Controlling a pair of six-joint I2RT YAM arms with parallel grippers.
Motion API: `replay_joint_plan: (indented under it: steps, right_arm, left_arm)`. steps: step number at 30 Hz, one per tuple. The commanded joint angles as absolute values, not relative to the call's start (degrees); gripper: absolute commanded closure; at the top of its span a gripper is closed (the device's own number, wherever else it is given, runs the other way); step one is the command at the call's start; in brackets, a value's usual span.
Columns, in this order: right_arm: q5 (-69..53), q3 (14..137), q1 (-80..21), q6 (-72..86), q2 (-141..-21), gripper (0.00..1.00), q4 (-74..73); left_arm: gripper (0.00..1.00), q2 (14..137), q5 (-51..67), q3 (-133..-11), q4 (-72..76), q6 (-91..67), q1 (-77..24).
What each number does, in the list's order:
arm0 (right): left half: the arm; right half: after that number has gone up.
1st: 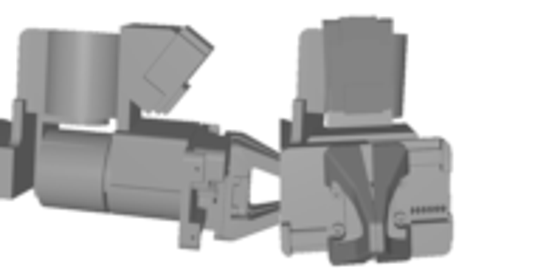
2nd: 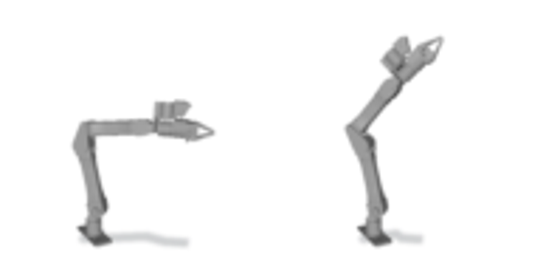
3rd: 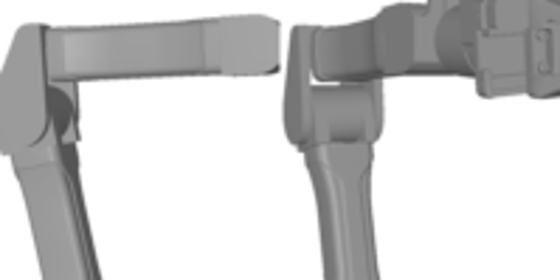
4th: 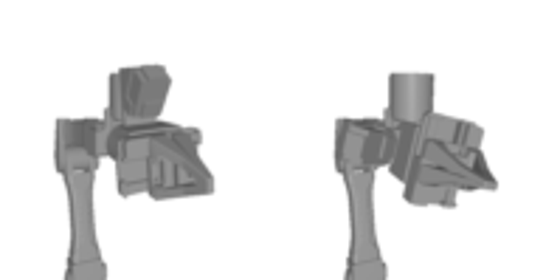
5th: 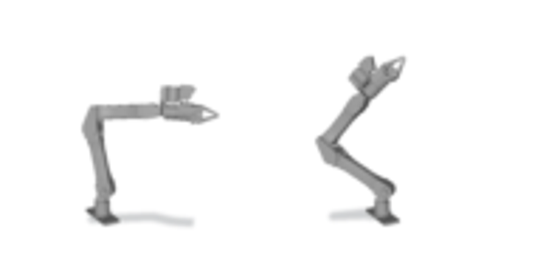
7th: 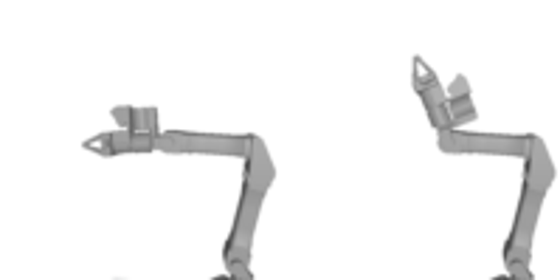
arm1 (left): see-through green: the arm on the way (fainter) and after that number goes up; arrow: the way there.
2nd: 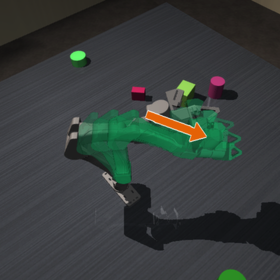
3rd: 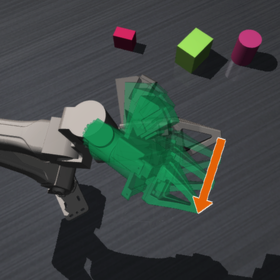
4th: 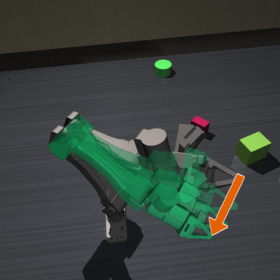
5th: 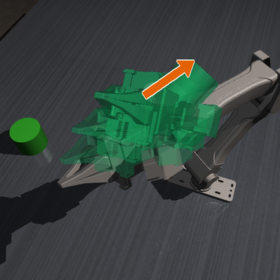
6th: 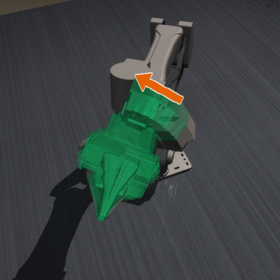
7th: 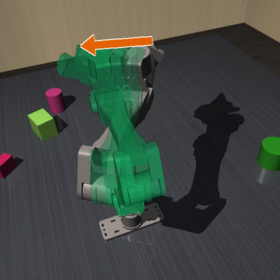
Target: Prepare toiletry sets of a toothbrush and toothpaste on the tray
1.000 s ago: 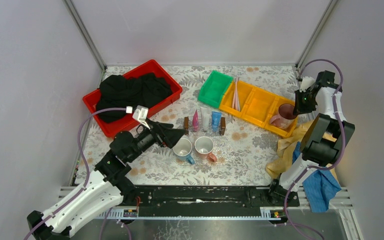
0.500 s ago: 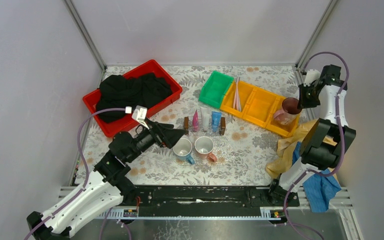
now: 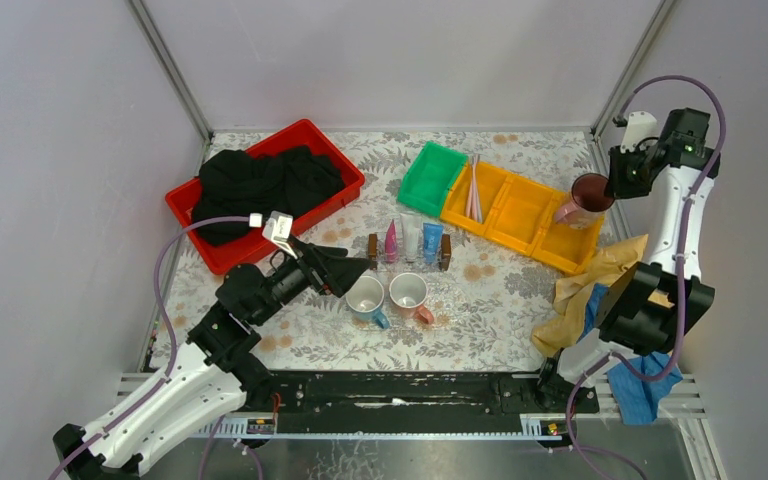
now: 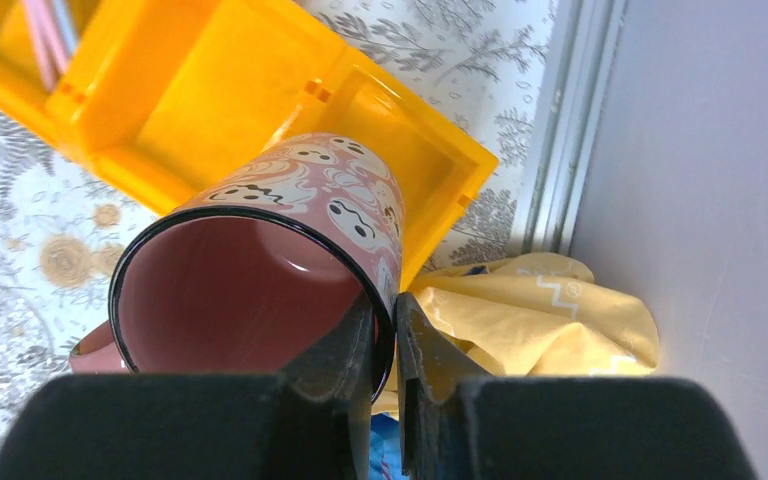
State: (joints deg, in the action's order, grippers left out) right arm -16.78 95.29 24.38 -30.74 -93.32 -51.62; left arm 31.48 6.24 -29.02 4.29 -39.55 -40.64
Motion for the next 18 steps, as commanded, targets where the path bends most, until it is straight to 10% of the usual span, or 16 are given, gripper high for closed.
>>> replay_joint_plan:
  steps: [1, 18]
  right_arm:
    - [-26.60, 100.60, 23.64, -33.34, -88.23, 1.00, -54.90]
    - [-40.42, 90.94, 4.58, -53.42, -81.05, 1.00, -64.42]
  left_arm:
    - [0.00, 30.76, 6.89, -29.70, 7.60, -39.60, -40.17]
    - [0.00, 30.04, 4.50, -33.40, 2.18, -36.45, -40.17]
